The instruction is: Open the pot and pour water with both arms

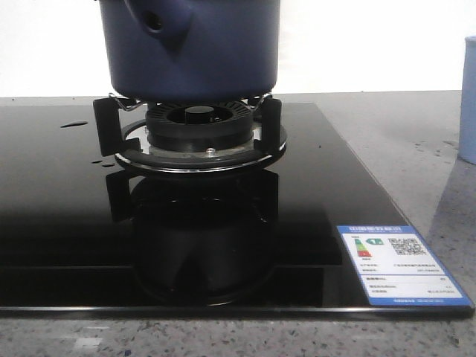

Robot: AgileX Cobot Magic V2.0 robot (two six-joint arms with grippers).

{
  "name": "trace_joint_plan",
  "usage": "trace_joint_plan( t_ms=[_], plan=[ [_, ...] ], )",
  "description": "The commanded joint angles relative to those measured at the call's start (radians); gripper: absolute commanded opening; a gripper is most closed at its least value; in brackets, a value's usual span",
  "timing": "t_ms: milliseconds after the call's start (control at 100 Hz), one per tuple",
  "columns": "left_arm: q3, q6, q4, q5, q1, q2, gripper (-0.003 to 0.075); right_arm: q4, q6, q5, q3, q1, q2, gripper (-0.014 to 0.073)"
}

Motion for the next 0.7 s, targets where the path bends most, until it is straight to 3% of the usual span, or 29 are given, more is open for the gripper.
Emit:
trace_joint_plan(
  t_ms=[0,180,480,690],
  plan=[
    [0.025,-0.024,-0.001,-0.148,0.040,0.005,-0.0019,0.001,-0.009,-0.070,-0.026,-0.004,0.011,-0.0069],
    [0.108,-0.024,-0.027,-0.154,0.109,-0.060,-0.0019,0.001,-0.009,-0.070,-0.026,-0.004,0.011,-0.0069],
    [0.143,-0.024,-0.070,0.081,0.164,-0.186,-0.0019,0.001,-0.009,-0.070,-0.026,-0.004,0.011,-0.0069],
    [0.143,-0.024,-0.070,0.080,0.170,-0.186,-0.0019,0.001,-0.009,-0.070,-0.026,-0.004,0.011,-0.0069]
  ],
)
